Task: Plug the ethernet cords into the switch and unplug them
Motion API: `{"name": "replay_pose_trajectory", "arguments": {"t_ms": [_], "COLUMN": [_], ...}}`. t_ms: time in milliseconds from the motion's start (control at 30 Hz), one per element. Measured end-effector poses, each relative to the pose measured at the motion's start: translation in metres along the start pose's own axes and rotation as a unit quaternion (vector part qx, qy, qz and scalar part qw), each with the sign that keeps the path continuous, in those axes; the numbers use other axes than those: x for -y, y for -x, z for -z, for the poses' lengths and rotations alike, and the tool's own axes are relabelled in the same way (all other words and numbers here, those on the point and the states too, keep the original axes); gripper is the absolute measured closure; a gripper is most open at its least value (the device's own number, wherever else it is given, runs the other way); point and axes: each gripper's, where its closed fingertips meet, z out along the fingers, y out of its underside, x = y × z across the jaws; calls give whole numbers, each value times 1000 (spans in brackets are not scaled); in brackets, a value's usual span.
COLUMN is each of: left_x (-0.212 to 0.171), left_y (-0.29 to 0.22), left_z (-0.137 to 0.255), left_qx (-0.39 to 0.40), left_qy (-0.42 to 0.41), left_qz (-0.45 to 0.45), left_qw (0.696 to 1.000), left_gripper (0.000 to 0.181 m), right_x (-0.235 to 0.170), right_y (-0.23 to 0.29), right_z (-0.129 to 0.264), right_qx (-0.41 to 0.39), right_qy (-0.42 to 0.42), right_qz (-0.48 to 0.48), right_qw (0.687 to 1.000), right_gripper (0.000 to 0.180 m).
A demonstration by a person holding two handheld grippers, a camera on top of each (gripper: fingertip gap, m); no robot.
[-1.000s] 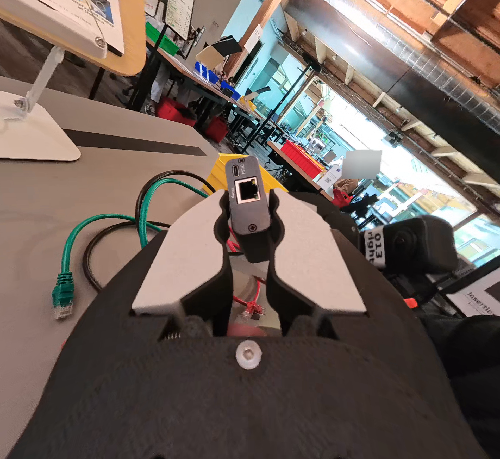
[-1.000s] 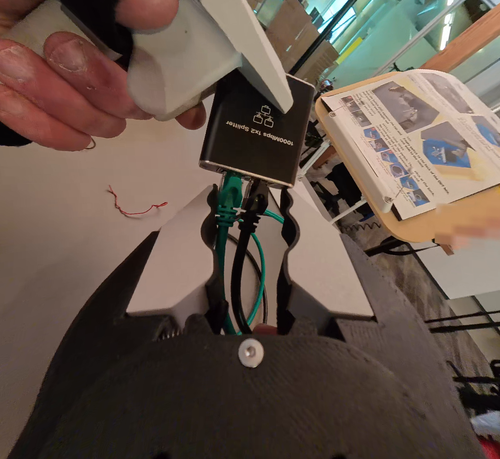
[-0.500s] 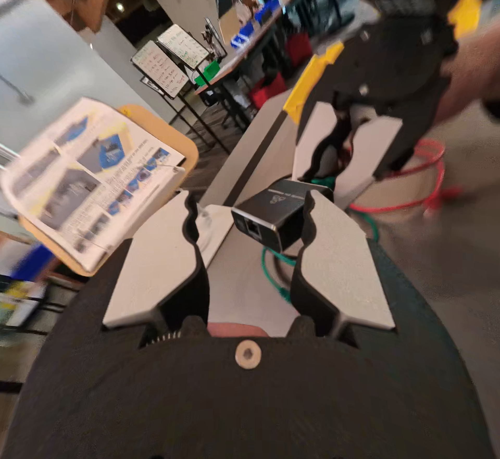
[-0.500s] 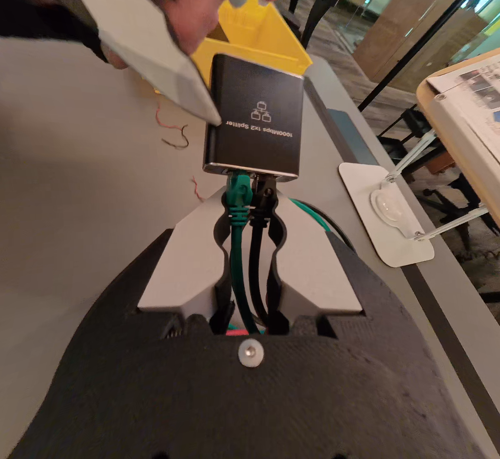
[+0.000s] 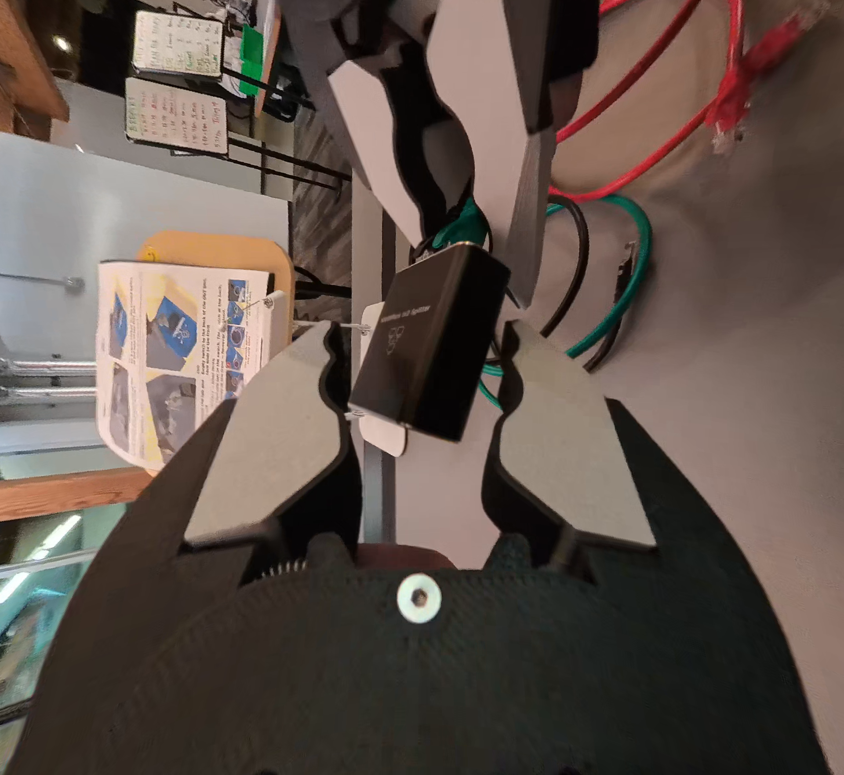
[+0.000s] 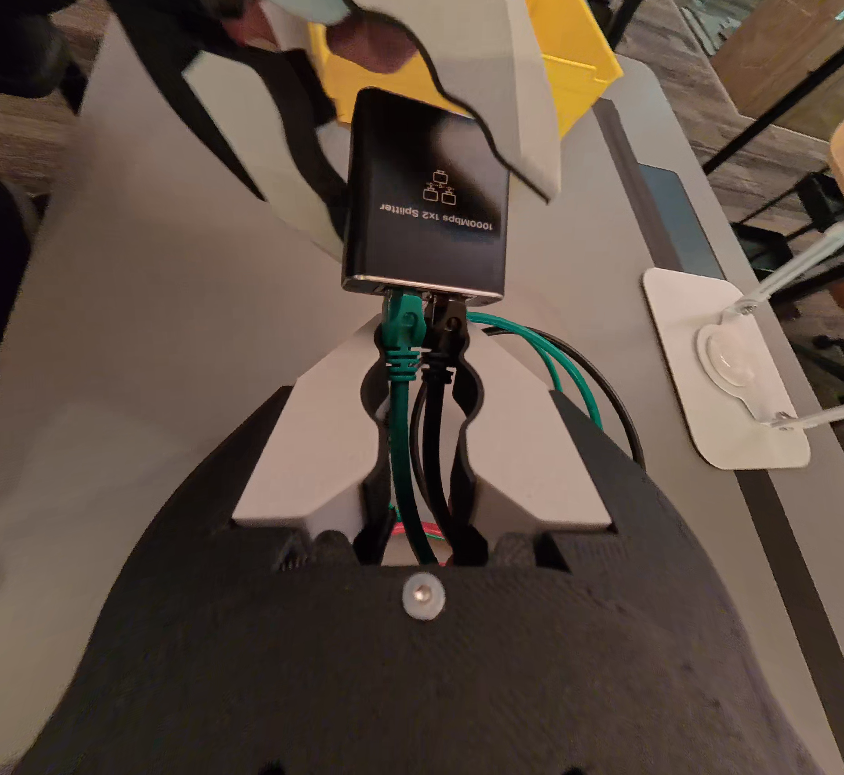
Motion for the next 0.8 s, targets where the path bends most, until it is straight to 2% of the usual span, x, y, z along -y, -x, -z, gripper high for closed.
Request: {"name": "replay_pose_trajectory", "arguments": {"t_ms": [67,200,367,533,633,800], "left_x": [3,8,10,-5,-9,-13], "left_y": [-4,-7,-7,-1,4,9], "left_z": [-3,-7,-15,-24,-27,-29], "left_qx": [-2,9,33,56,75,74], "left_qy": [-3,-10,6,60,76,70], "left_qz": [-25,-55,-75,-86,-103,-69], "left_qw": [1000,998,997,993,989,992], "left_gripper": [131,138,132,138,139,140], "right_x": [1,-4,-4,-9,-10,-5], "right_y": [7,10,17,10,5,-7], "right_z": [2,5,7,6,6,8], "right_qx": [19,34,59,47,33,-11], "right_qy": [0,7,7,27,30,14], "right_qz": [8,5,-4,-24,-28,-5], "right_qw": [1000,999,998,998,999,1000], "right_gripper": [159,159,158,157,157,156]}}
